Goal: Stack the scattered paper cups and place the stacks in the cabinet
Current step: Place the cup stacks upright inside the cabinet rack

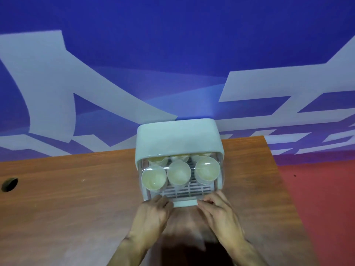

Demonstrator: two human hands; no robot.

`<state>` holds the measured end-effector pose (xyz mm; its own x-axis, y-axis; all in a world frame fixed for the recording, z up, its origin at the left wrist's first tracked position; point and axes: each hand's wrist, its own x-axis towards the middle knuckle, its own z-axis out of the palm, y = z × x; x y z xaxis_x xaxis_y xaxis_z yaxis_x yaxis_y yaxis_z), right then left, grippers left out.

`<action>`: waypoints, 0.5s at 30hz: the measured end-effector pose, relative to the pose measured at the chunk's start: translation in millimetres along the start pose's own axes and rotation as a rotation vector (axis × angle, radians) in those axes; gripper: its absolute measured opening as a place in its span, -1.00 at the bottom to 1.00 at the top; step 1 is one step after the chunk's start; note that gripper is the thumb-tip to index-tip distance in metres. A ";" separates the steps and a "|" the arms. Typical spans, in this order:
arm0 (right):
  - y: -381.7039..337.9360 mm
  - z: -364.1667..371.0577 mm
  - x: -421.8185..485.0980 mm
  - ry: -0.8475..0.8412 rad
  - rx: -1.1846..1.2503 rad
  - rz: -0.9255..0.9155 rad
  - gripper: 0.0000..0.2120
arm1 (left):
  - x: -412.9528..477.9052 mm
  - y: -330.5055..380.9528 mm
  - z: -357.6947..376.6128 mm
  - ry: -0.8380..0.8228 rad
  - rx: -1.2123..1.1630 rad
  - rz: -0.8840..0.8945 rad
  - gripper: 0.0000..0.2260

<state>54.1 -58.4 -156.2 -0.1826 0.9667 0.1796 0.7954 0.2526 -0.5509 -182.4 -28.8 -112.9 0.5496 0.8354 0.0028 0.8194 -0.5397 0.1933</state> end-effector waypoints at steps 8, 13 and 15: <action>-9.8 6.2 -2.9 -0.012 -0.035 0.128 -0.82 | 5.5 12.5 7.9 -0.192 0.042 -0.087 -0.66; -20.8 1.7 2.7 -0.033 -0.068 0.207 -0.94 | 14.4 22.0 0.9 -0.257 0.201 -0.162 -0.80; -25.0 0.2 4.6 -0.089 -0.056 0.286 -0.88 | 15.5 27.0 -5.4 -0.264 0.192 -0.218 -0.87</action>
<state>33.3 -60.3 -141.8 0.0052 0.9988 -0.0495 0.8518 -0.0303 -0.5230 -152.6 -29.9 -102.3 0.3614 0.8909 -0.2750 0.9235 -0.3826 -0.0259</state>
